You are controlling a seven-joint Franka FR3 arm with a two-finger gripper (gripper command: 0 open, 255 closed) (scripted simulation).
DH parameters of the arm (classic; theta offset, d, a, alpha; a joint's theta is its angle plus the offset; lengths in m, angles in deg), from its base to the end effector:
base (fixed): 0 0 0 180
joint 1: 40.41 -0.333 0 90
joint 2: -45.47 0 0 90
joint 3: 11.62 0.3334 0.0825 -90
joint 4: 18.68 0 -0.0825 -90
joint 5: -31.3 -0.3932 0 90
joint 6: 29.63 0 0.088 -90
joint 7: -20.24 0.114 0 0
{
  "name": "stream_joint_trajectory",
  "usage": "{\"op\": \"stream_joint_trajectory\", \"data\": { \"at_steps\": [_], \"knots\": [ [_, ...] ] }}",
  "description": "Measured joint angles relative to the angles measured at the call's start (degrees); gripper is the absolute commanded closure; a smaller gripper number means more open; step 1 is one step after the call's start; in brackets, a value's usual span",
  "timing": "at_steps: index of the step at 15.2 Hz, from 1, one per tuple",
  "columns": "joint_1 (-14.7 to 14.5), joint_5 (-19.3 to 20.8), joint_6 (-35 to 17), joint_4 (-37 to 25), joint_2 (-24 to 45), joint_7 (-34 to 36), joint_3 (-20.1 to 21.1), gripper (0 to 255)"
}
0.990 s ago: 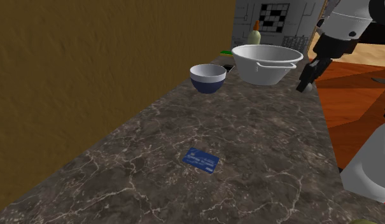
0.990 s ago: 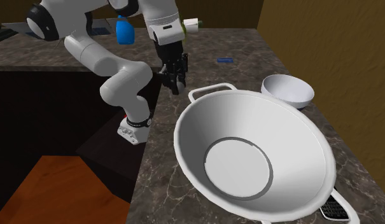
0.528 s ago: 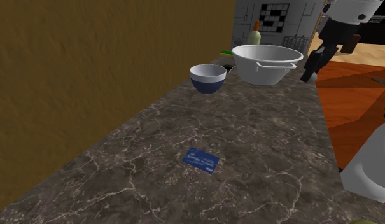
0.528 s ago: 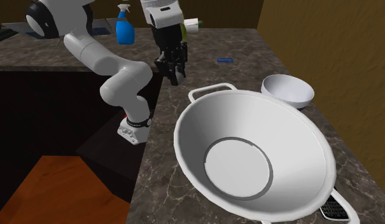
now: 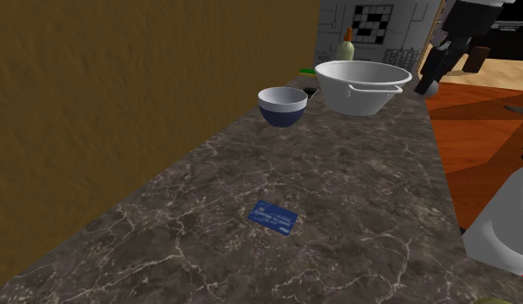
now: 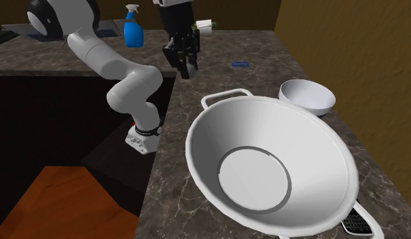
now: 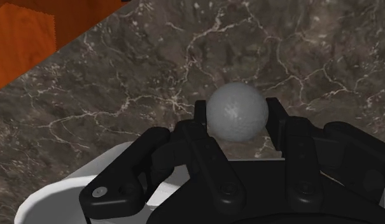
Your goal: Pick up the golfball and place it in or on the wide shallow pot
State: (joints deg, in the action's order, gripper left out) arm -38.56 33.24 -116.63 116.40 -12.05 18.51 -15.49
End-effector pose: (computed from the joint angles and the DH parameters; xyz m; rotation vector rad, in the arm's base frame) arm 0.2330 -0.0380 0.6480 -3.1150 0.0742 -0.2568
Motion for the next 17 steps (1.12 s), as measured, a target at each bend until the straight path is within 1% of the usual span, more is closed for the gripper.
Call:
{"op": "stream_joint_trajectory", "data": {
  "at_steps": [12, 17],
  "knots": [
    [-0.3, -0.3, 7.2, -12.1, 5.0, 0.0, 0.2, 255],
    [-0.4, 0.9, 4.0, -16.8, 12.7, -2.5, -2.6, 255]
  ]
}}
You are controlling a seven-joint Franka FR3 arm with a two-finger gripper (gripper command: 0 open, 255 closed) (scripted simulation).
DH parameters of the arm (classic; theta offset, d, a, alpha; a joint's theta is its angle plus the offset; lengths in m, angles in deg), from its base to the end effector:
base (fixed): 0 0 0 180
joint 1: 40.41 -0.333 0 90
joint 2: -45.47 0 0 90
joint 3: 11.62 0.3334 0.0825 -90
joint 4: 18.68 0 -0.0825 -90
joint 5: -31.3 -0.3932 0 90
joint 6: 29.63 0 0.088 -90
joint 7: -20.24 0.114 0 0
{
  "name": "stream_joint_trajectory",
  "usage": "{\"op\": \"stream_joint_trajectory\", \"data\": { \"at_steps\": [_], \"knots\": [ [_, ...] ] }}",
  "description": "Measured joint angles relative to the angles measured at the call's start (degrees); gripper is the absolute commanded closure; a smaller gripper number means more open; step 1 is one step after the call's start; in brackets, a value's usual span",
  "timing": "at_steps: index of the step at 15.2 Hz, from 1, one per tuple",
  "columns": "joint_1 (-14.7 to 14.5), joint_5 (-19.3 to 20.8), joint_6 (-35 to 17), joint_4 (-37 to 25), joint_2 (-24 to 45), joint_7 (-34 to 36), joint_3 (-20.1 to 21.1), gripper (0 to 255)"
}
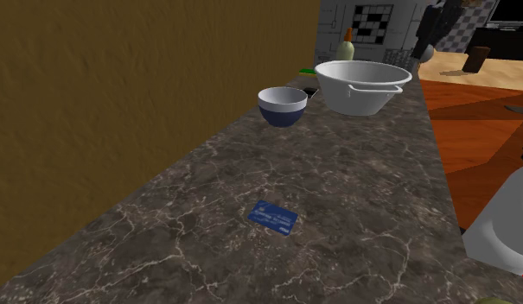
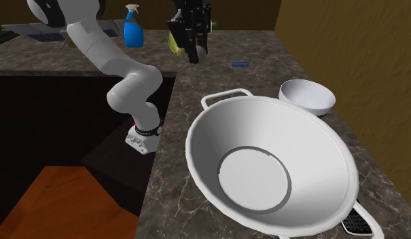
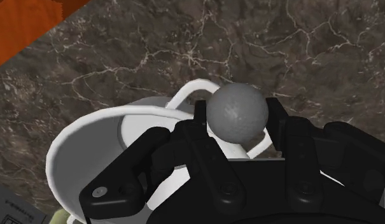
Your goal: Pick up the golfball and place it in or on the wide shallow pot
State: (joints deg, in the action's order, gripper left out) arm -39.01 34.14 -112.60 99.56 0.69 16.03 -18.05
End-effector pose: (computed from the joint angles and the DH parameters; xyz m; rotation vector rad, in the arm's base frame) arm 0.2786 -0.0660 0.7185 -3.1145 0.0737 -0.2565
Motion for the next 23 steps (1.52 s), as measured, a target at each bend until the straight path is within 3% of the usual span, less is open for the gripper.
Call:
{"op": "stream_joint_trajectory", "data": {
  "at_steps": [9, 17, 23],
  "knots": [
    [-0.8, 0.0, -5.3, -12.5, 17.7, -5.3, -5.8, 255],
    [-0.5, -4.0, -5.2, -31.0, 36.6, -12.2, -11.9, 255],
    [-0.3, -4.2, -9.5, -27.4, 37.3, -12.8, -12.2, 255]
  ]
}}
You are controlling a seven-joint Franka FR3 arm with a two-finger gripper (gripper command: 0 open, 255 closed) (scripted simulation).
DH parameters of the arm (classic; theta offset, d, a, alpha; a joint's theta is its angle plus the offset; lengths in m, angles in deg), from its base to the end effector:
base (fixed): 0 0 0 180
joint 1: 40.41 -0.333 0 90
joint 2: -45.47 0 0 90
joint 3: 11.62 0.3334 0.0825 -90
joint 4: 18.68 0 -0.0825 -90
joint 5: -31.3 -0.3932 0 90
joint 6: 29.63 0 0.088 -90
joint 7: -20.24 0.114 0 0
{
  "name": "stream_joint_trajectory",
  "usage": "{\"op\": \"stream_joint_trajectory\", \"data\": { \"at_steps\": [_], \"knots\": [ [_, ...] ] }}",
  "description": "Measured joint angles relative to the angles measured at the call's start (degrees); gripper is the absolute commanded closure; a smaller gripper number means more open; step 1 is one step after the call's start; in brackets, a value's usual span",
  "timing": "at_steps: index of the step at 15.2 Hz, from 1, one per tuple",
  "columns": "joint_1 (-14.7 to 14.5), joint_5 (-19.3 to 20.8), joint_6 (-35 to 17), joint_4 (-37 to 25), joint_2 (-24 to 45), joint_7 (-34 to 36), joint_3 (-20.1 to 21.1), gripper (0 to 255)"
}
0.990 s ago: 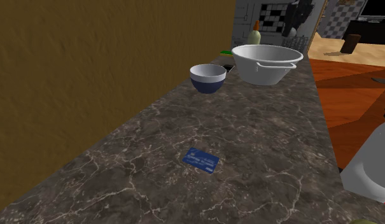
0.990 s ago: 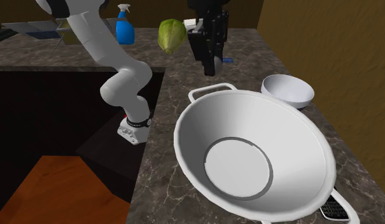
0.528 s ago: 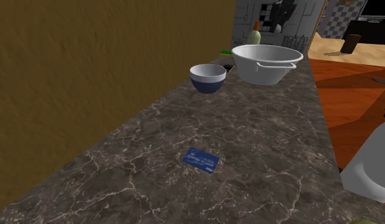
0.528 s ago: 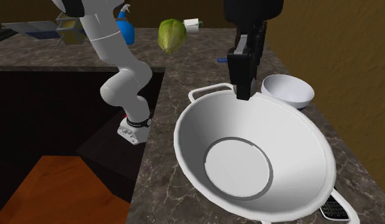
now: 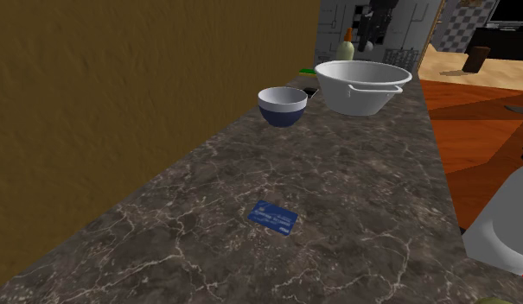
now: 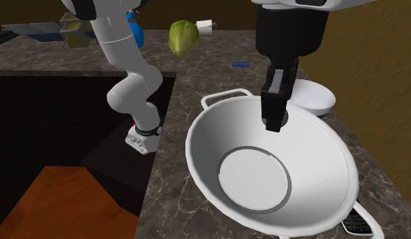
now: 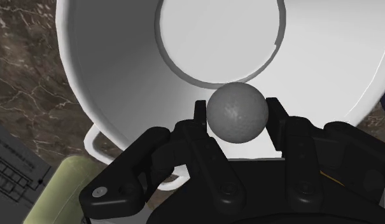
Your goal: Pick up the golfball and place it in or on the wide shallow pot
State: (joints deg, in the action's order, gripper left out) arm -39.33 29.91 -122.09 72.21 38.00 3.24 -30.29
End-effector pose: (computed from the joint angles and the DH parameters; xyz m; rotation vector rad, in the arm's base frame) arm 0.4922 -0.1886 0.6988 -3.1151 0.0744 -0.2561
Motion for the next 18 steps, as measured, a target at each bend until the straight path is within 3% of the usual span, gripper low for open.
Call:
{"op": "stream_joint_trajectory", "data": {
  "at_steps": [9, 14, 15, 18],
  "knots": [
    [0.0, 0.8, -7.2, 9.5, -2.5, 0.4, 0.4, 255],
    [0.0, 0.8, -7.6, 10.0, -2.6, 0.3, 0.3, 255],
    [0.0, 0.8, -7.6, 10.0, -2.6, 0.3, 0.3, 0],
    [0.0, 0.8, -7.6, 10.0, -2.6, 0.3, 0.3, 0]
  ]
}}
